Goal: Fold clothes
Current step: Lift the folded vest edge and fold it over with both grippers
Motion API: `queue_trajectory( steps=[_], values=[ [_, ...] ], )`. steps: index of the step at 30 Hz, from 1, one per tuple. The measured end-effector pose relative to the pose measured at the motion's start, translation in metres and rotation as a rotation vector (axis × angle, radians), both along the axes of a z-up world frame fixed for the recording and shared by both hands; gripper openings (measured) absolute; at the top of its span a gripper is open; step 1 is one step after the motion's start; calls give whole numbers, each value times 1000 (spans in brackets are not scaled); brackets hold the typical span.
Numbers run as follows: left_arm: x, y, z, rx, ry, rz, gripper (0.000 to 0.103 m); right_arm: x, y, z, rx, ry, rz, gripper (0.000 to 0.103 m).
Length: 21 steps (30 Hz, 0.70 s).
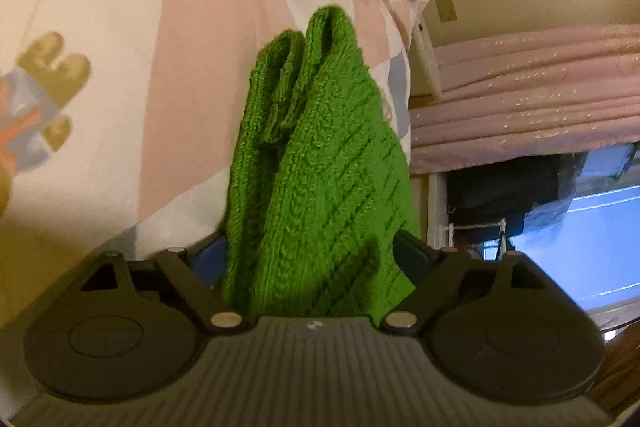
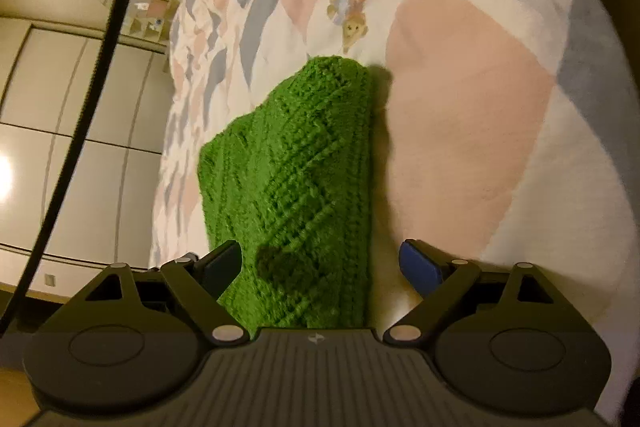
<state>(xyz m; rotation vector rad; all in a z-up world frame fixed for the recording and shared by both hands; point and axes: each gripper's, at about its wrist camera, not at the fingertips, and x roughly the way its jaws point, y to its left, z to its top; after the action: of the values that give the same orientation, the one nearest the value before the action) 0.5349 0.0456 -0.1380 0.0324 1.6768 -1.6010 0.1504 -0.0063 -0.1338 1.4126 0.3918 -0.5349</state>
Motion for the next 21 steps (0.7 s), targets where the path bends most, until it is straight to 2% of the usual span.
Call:
queue_trajectory(
  steps=[2, 5, 8, 9, 10, 12, 14, 18, 21],
  values=[
    [-6, -6, 1, -3, -21, -24, 88, 8, -4, -4, 9, 11, 16, 89],
    [-20, -12, 6, -17, -66, -62, 88, 19, -9, -10, 24, -6, 35, 86],
    [-44, -22, 11, -38, -79, -116, 76, 34, -13, -18, 35, -23, 77, 72],
    [-53, -24, 13, -41, -121, -132, 62, 36, -14, -21, 38, -22, 78, 65],
    [-58, -25, 14, -41, -156, -139, 54, 37, -15, -24, 38, -21, 74, 61],
    [-55, -22, 12, -39, -128, -107, 44, 32, -17, -26, 48, -29, 73, 48],
    [-54, -14, 17, -52, -129, -70, 41, 27, -19, -26, 60, -46, 82, 43],
    [-63, 7, 42, -102, -177, -1, 37, 34, -23, -3, 6, -17, 160, 39],
    [-66, 36, 61, -119, -175, 105, 37, 40, -27, 22, -30, -17, 236, 39]
  ],
)
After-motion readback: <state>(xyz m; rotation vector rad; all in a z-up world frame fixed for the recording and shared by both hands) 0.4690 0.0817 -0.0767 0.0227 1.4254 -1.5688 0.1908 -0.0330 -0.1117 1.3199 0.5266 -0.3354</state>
